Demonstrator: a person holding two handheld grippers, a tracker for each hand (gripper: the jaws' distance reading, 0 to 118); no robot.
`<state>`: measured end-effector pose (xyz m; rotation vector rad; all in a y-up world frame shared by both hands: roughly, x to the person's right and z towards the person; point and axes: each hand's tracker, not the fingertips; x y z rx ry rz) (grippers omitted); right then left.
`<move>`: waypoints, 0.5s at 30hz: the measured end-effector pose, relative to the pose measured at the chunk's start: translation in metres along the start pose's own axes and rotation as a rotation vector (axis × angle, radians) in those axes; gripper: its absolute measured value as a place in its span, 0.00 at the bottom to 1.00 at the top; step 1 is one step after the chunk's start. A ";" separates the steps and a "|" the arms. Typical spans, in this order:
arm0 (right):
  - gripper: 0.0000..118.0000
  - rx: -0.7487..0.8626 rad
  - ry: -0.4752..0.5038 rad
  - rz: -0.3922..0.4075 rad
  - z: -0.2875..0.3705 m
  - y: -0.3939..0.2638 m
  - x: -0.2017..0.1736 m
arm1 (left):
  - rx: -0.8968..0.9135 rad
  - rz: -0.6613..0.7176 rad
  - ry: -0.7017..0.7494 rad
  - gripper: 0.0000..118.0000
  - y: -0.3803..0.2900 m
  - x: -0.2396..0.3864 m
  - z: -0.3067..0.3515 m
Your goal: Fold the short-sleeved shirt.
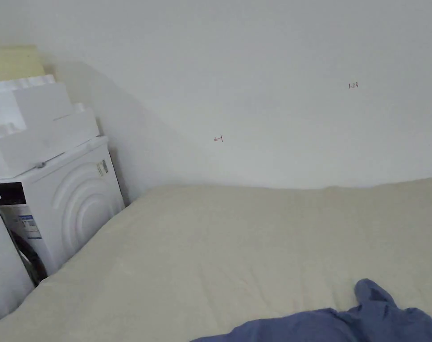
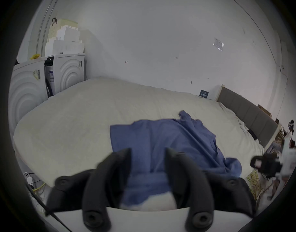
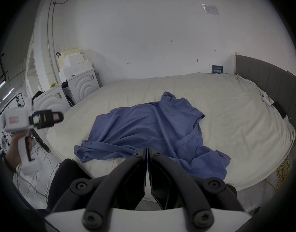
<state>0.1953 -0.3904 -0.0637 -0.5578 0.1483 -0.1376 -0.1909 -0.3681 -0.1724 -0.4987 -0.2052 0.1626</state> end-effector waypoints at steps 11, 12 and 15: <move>0.02 -0.106 -0.049 -0.071 -0.029 -0.006 0.028 | -0.281 0.189 0.216 0.70 0.031 -0.087 -0.244; 0.02 -0.116 -0.055 -0.073 -0.031 -0.007 0.029 | -0.293 0.160 0.248 0.70 0.030 -0.089 -0.258; 0.02 -0.140 -0.084 -0.081 -0.037 -0.008 0.033 | -0.305 0.114 0.280 0.66 0.022 -0.088 -0.283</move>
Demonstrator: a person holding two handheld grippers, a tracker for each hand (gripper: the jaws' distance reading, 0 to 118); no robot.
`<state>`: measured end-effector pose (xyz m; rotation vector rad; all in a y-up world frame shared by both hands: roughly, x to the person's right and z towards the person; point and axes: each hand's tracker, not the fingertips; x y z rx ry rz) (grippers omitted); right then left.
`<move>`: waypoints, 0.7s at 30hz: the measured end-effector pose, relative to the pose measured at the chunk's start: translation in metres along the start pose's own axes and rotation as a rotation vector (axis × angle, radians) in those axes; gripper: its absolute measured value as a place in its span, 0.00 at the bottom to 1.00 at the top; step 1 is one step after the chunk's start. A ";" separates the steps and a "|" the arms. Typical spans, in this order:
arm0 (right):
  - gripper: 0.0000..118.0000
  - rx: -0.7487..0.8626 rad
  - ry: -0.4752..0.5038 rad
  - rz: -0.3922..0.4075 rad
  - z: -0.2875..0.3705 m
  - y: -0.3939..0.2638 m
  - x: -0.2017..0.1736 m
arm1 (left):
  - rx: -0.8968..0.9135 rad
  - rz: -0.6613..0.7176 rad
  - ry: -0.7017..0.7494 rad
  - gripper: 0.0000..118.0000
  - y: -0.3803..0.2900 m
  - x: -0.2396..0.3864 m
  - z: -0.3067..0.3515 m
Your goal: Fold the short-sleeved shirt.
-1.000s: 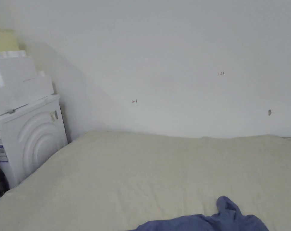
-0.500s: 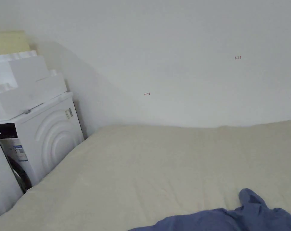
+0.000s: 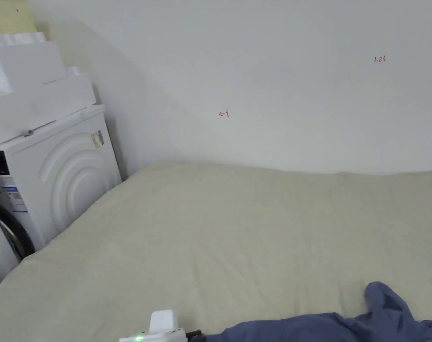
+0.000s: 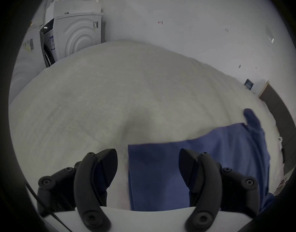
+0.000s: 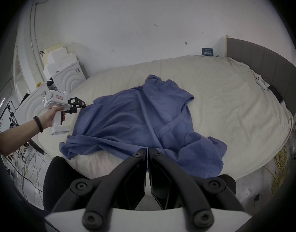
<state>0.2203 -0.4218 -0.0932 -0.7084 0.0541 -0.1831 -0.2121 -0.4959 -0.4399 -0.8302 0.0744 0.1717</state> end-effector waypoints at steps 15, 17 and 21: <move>0.18 -0.012 -0.040 0.017 -0.018 0.009 0.018 | -0.021 -0.352 0.079 0.07 -0.020 0.044 -0.024; 0.45 0.020 -0.064 0.064 -0.024 0.029 0.028 | -0.043 -0.355 0.059 0.07 -0.015 0.041 -0.024; 0.75 0.059 -0.033 0.160 -0.064 0.109 0.056 | -0.068 -0.348 0.034 0.07 -0.013 0.036 -0.024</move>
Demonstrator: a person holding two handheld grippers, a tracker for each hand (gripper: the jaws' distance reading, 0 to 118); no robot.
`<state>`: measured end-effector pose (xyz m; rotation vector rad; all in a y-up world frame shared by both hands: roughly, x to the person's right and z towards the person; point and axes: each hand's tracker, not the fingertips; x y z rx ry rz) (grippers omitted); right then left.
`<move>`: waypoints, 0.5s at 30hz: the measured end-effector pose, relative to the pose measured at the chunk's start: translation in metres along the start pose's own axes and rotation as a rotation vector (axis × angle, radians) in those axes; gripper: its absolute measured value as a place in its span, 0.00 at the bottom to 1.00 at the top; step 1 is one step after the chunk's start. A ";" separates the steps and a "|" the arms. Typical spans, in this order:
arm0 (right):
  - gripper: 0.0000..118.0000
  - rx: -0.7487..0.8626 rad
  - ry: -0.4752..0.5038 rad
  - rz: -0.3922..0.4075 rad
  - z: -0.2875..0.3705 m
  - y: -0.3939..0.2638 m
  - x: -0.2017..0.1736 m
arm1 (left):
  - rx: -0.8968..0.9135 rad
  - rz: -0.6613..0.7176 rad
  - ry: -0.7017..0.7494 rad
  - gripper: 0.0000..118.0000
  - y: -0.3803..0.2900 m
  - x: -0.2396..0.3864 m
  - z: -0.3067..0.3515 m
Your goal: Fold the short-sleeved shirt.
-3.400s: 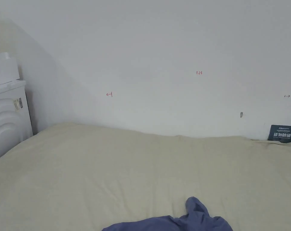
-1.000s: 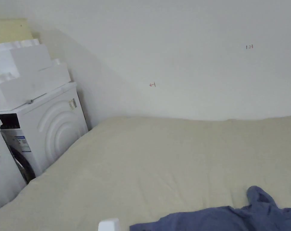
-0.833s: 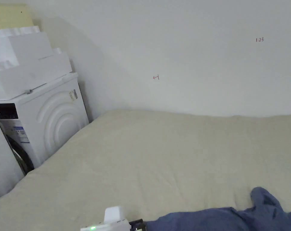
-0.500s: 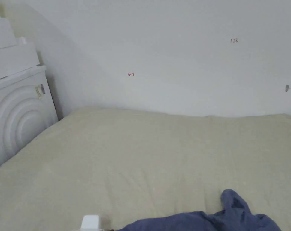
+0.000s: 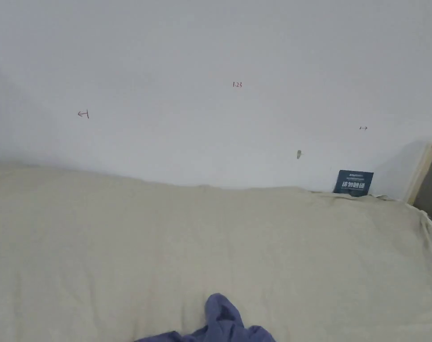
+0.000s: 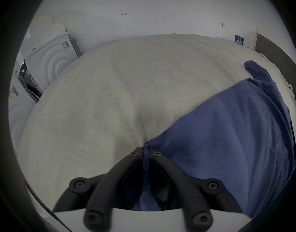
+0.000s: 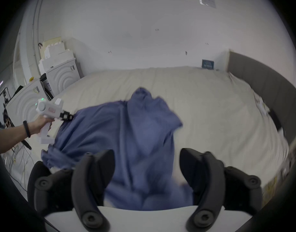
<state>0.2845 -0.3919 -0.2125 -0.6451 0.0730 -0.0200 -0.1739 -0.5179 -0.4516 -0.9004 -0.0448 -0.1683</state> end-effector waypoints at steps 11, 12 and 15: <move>0.73 -0.247 0.060 0.071 -0.265 0.145 0.030 | 0.012 0.110 -0.044 0.07 -0.004 -0.011 0.000; 0.72 -0.232 0.058 0.069 -0.287 0.150 0.029 | 0.013 0.124 -0.050 0.07 -0.004 -0.014 0.000; 0.60 -0.250 0.027 0.111 -0.332 0.163 0.022 | 0.015 0.152 -0.073 0.07 -0.005 -0.019 -0.001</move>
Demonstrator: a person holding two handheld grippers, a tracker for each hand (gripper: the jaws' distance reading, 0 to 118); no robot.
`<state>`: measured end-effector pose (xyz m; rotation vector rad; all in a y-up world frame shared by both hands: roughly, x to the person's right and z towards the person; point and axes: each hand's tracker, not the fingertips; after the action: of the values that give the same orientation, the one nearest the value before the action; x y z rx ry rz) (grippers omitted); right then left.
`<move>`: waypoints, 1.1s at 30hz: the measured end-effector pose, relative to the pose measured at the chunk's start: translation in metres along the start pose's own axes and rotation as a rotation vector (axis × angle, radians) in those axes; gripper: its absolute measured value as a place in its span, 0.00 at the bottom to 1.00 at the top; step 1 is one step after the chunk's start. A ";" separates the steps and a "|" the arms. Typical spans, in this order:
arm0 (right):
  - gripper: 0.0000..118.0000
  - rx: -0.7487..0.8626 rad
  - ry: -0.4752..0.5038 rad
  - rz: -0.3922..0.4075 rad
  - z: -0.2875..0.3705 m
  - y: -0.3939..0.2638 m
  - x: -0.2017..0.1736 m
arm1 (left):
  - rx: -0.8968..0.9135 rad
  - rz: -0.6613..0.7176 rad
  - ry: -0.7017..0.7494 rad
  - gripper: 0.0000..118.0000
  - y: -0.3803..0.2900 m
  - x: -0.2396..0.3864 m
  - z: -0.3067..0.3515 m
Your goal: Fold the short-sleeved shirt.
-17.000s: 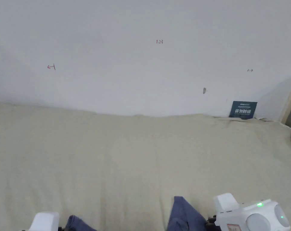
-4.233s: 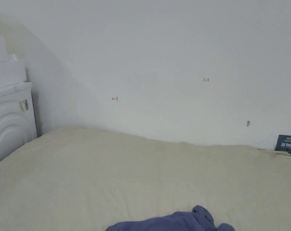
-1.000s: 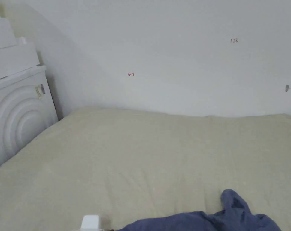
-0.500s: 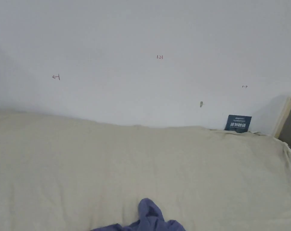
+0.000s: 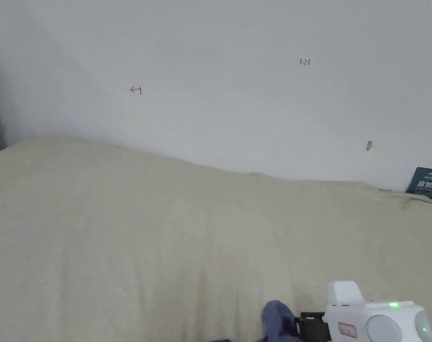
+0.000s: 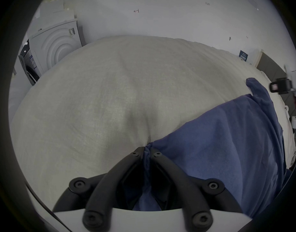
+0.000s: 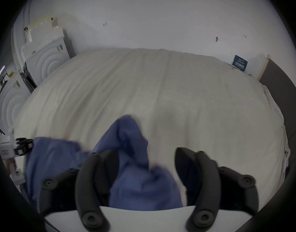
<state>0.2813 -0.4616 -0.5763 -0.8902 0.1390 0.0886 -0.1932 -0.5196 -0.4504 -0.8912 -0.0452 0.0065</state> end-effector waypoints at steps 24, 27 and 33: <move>0.03 0.348 0.062 -0.054 0.184 0.007 -0.010 | 0.355 0.040 -0.158 0.06 0.014 -0.014 0.143; 0.03 0.478 0.030 -0.042 0.271 -0.001 -0.002 | 0.475 0.023 -0.167 0.06 0.031 -0.018 0.216; 0.03 0.680 -0.068 -0.039 0.423 -0.007 0.008 | 0.696 0.044 -0.202 0.06 0.060 -0.032 0.335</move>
<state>0.3259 -0.1364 -0.3100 -0.2111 0.0784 0.0302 -0.2385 -0.2222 -0.2874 -0.1930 -0.1990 0.1454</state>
